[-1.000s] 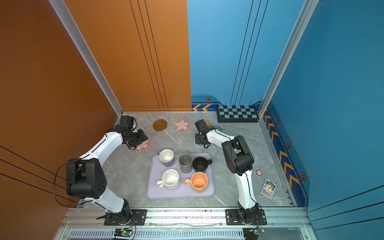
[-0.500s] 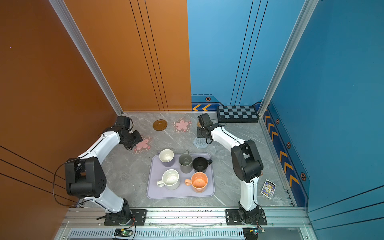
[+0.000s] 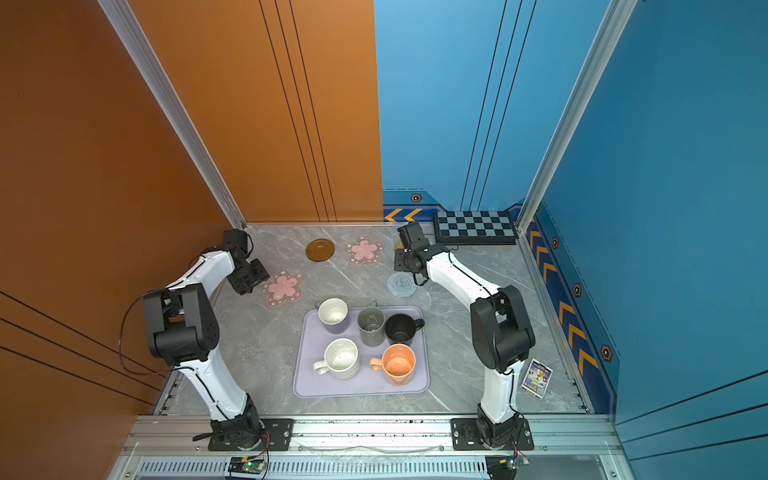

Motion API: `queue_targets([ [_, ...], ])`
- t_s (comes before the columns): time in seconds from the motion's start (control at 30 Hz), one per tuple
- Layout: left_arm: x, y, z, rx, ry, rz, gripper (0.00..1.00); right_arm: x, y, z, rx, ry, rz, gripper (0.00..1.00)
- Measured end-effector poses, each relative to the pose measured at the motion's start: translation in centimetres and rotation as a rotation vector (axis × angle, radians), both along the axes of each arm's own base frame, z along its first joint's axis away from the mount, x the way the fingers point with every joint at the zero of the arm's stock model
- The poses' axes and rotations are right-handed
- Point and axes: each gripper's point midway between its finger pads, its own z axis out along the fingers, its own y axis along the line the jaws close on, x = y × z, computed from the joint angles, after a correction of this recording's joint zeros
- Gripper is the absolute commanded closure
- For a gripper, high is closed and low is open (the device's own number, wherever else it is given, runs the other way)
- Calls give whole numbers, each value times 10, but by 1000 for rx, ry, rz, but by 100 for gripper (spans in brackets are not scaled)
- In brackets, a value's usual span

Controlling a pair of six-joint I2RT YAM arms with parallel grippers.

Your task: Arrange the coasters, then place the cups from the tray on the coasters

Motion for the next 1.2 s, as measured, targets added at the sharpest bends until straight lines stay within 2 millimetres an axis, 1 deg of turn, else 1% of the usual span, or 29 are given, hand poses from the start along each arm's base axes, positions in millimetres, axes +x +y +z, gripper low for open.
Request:
queue_targets([
  [0.13,15,8,-6,12,6,42,39,-1,-1,8,3,-13,3,42],
  [0.23,30,13,-11,17,-1,67,39,-1,-1,8,2,-13,5,41],
  [0.33,40,17,-18,35,10,83,39,-2,-1,7,-1,-8,6,41],
  [0.47,49,18,-25,47,17,102,39,-4,-2,6,-12,-2,14,41],
  [0.73,41,9,-34,79,72,127,39,-5,-4,4,-31,2,29,40],
  [1.0,29,2,-45,95,129,158,39,-2,-12,3,-41,2,25,40],
  [1.2,25,1,-48,80,126,215,39,-5,-20,-8,-55,25,16,40],
])
